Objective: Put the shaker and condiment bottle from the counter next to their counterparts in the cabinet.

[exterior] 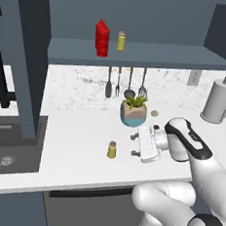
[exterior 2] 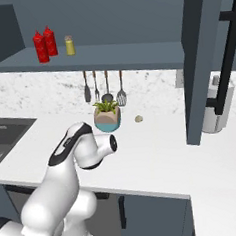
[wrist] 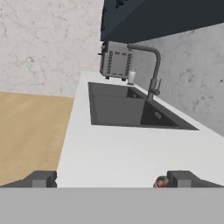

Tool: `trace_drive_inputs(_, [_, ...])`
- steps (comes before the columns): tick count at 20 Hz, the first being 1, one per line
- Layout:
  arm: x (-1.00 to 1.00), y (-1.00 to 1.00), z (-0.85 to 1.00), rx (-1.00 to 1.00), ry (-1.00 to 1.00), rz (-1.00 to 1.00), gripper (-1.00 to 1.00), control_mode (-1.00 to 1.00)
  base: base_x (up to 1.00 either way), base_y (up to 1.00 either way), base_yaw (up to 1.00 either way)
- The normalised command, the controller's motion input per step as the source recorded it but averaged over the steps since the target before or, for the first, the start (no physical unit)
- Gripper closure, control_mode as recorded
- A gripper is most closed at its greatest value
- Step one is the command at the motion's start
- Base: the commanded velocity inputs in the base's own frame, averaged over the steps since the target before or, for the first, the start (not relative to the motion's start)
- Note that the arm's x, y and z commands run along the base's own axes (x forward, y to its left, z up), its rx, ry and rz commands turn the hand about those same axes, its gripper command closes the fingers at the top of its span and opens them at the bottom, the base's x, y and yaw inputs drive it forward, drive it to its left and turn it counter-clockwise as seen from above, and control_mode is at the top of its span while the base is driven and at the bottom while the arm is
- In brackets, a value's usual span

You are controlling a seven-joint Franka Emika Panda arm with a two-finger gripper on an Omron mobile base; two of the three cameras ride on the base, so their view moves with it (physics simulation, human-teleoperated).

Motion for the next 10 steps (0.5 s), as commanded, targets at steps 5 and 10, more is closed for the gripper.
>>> trace_drive_inputs(5, [0.09, 0.17, -0.34, 0.0, 0.0, -0.14, -1.0, -1.0, 0.0, 0.0, 0.0])
trace_drive_inputs(10, [0.01, 0.19, -0.38, 0.0, -0.01, -0.13, -1.0, -1.0, 0.0, 0.0, 0.0])
